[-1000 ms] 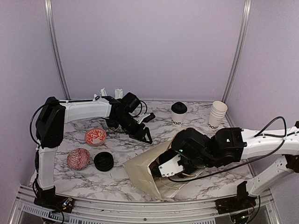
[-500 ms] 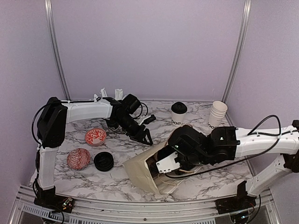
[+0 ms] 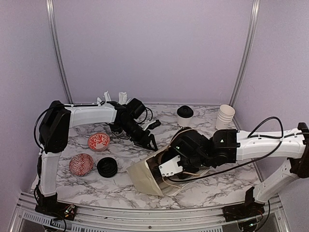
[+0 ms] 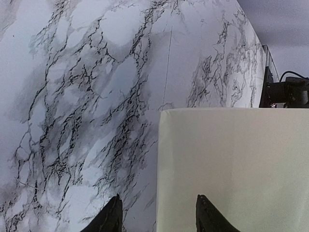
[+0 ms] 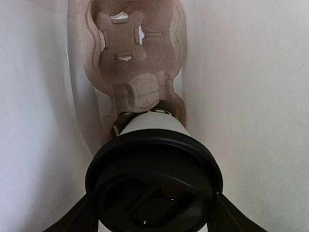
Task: Pack the takeout coffee
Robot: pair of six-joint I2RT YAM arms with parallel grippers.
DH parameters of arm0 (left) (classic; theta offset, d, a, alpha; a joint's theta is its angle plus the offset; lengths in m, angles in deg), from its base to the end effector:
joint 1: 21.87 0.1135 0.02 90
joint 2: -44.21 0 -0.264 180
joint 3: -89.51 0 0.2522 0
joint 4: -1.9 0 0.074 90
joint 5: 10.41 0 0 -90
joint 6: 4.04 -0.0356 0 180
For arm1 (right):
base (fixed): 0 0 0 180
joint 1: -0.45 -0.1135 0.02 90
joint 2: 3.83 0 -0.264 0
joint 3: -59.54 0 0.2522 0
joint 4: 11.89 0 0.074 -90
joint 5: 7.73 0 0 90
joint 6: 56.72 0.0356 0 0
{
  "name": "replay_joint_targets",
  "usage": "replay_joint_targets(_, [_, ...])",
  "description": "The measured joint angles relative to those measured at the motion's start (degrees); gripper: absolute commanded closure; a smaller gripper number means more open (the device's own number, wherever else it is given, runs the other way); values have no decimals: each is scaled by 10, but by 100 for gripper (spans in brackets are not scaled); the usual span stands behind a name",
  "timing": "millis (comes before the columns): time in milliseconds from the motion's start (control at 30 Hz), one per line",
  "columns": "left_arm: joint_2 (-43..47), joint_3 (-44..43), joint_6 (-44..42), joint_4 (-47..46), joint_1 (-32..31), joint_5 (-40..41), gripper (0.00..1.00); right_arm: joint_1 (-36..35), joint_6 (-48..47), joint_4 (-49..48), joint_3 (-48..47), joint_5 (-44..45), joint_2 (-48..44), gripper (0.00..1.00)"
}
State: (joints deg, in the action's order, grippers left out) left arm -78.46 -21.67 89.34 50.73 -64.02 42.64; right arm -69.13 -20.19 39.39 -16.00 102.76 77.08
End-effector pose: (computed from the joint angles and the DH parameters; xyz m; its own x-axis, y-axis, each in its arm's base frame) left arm 0.3270 -0.3248 0.1965 -0.6876 0.5589 -0.4635 0.7177 0.4264 -0.5505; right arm 0.1123 0.2659 0.2609 0.4780 -0.8735 -0.0923 -0.7168 -0.3272 -0.6158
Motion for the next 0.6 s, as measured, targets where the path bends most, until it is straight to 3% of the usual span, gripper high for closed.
replay_joint_targets(233, [9,0,-1,7,35,30,45,31,5,45,-65,-47,42,57])
replay_joint_targets(600, [106,-2,-11,12,144,65,44,83,9,171,-212,-140,141,56])
